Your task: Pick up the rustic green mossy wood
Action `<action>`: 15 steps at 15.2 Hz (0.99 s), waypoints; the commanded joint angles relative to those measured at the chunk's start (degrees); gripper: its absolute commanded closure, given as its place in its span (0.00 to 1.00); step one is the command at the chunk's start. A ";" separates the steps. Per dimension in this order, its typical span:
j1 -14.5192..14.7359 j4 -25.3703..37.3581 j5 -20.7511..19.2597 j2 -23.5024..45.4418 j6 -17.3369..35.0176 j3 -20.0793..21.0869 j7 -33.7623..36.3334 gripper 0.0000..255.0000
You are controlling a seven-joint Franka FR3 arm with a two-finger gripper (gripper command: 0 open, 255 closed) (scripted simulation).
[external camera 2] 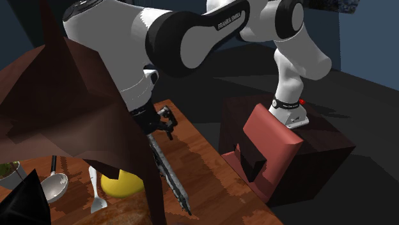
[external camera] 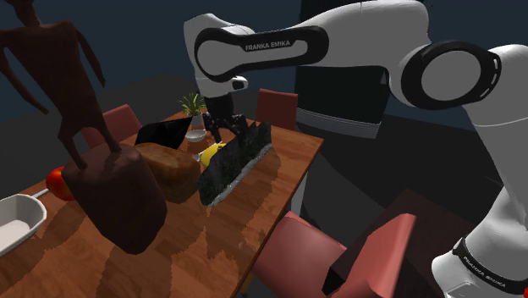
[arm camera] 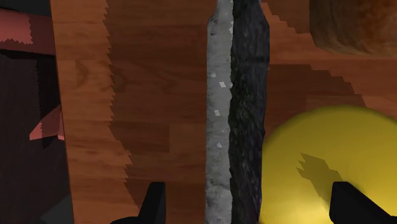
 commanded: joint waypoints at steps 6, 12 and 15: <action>-0.64 -3.98 -0.14 0.17 4.05 -0.11 0.42 0.00; -0.68 -4.36 -0.10 -0.01 4.24 -0.07 0.50 1.00; -0.68 -4.37 -0.10 -0.02 4.24 -0.07 0.50 1.00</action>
